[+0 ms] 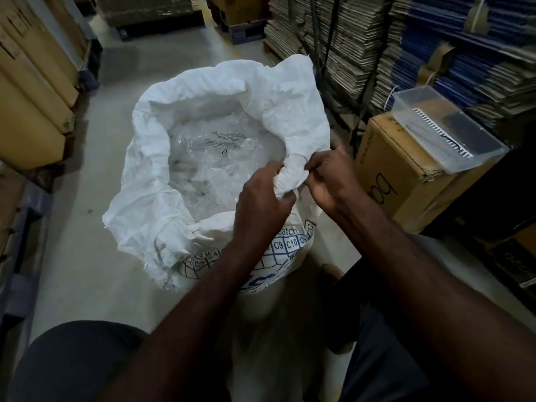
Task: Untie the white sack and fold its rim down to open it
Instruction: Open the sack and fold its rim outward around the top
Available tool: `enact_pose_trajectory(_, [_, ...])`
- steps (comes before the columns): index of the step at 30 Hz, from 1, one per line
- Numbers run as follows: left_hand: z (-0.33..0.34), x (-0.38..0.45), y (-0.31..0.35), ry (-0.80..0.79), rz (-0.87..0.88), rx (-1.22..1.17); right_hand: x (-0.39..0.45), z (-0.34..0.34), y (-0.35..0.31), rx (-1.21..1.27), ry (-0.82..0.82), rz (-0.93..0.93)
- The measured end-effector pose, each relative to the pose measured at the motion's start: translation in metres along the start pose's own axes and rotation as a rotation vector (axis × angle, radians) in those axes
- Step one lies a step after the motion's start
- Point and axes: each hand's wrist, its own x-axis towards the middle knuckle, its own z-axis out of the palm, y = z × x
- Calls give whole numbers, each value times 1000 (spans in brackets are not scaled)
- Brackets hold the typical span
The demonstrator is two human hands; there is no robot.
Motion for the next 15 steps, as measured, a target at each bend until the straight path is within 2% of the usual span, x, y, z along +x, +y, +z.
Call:
enact_pose_trajectory(3, [16,-13,-3,142,52,193,-3,-10,3,-615,141,-214])
enact_pose_trajectory(5, [20,-18,-7,222,51,308,0,-16,4,-867,205,-346])
enact_pose_trajectory(8, [28,-20,-13,263,53,387,4,-16,4,-803,199,-340])
enact_pose_trajectory(10, [34,-22,-12,256,91,403,1,-10,7,-905,113,-284])
enact_pose_trajectory(12, [42,-31,-15,176,149,376,1,-9,14,-990,54,-283])
enact_pose_trajectory(15, [45,-49,-15,-37,81,123,6,-10,13,-797,48,-222])
